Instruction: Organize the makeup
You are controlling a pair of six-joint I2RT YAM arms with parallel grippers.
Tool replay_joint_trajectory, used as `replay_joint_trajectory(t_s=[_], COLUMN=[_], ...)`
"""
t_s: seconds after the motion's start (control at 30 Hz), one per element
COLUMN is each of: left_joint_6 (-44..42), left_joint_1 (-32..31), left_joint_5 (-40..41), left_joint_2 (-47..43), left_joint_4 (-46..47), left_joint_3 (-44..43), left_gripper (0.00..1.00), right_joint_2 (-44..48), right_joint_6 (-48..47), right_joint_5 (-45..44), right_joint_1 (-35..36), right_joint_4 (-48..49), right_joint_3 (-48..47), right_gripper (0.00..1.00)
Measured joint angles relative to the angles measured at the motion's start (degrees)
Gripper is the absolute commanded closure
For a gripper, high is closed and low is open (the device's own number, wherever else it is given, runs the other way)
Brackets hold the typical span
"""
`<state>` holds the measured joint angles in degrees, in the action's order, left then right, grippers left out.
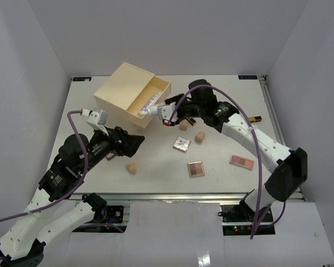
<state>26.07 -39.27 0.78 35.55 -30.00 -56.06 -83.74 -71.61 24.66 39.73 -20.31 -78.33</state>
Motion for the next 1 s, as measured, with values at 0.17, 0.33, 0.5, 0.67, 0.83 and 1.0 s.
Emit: replay_joint_trajectory(t_s=[0.17, 0.33, 0.5, 0.67, 0.83, 1.0], left_joint_6=[0.74, 1.02, 1.00, 0.96, 0.80, 0.02], left_joint_1=[0.00, 0.00, 0.00, 0.00, 0.00, 0.00], left_joint_5=[1.11, 2.36, 3.36, 4.50, 5.02, 5.75], left_joint_2=[-1.80, -2.40, -2.34, -2.27, -1.86, -0.02], left_joint_4=[-0.05, -1.20, -2.86, -3.82, -4.72, -5.65], left_joint_3=[-0.01, -0.28, -0.65, -1.38, -1.82, -3.20], left_gripper=[0.02, 0.02, 0.02, 0.02, 0.02, 0.02], right_joint_2=[-11.66, -15.95, -18.18, -19.13, -19.24, -19.39], right_joint_6=[-2.13, -10.00, -17.82, -23.14, -25.00, -24.86], right_joint_5=[-9.45, -16.40, -20.20, -22.33, -23.05, -22.98], right_joint_1=[3.72, 7.04, 8.08, 7.72, 7.49, 7.49], right_joint_4=[1.34, 2.43, 2.41, 2.11, 2.47, 3.93], right_joint_3=[-14.80, -18.94, -19.21, -19.21, -19.23, -19.47], right_gripper=[0.86, 0.77, 0.75, 0.51, 0.31, 0.24])
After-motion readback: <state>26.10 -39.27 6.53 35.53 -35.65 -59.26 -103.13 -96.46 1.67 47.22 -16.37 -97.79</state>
